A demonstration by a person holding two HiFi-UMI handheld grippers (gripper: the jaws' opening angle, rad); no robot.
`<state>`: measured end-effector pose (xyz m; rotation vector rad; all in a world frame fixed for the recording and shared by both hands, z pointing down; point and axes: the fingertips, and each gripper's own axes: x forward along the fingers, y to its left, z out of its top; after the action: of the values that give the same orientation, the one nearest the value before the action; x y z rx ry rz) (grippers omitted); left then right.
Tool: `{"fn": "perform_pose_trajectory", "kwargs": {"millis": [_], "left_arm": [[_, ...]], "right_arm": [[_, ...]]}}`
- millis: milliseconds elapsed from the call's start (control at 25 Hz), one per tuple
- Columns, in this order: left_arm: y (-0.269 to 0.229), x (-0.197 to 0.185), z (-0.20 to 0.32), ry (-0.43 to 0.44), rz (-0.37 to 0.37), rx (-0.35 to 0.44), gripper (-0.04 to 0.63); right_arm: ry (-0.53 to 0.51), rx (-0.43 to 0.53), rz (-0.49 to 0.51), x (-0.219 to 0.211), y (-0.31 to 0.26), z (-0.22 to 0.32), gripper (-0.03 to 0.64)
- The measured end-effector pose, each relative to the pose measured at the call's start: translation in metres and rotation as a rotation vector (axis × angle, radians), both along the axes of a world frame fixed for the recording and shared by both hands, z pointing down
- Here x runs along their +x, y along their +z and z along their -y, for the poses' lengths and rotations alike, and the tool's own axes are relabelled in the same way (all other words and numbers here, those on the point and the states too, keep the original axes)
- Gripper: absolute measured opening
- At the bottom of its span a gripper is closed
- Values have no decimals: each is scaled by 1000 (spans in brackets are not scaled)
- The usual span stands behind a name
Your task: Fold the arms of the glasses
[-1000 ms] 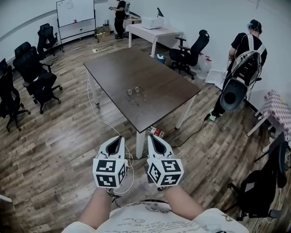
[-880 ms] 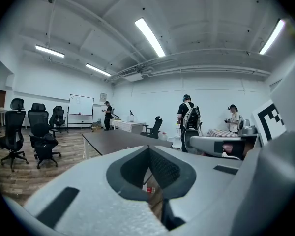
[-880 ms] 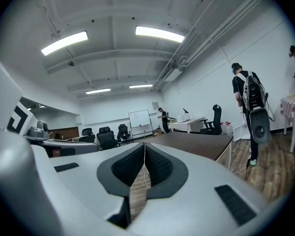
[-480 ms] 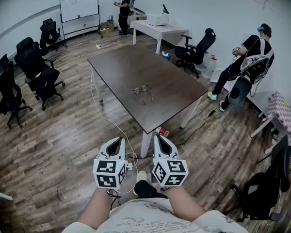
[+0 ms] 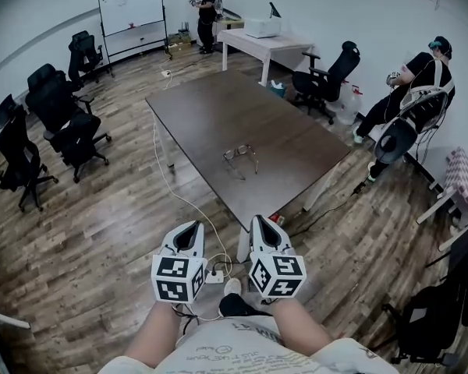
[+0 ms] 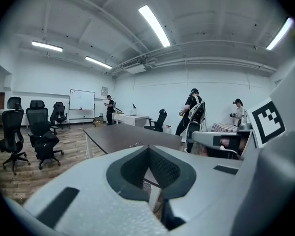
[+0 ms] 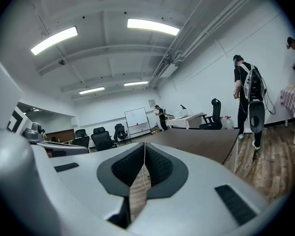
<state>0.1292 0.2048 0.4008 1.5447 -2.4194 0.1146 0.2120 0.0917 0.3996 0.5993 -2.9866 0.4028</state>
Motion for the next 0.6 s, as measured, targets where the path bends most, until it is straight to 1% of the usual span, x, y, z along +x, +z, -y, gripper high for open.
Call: {"fn": "perform_pose_trajectory", "kwargs": {"millis": [200, 400, 600], "left_arm": [[-2, -37, 34, 4, -5, -1, 14], [-1, -69, 74, 26, -17, -12, 14], [-2, -100, 121, 51, -4, -33, 14]], "right_arm": [[-2, -9, -8, -35, 3, 33, 17], [6, -21, -20, -66, 6, 68, 17], [26, -40, -24, -98, 10, 113, 17]]}}
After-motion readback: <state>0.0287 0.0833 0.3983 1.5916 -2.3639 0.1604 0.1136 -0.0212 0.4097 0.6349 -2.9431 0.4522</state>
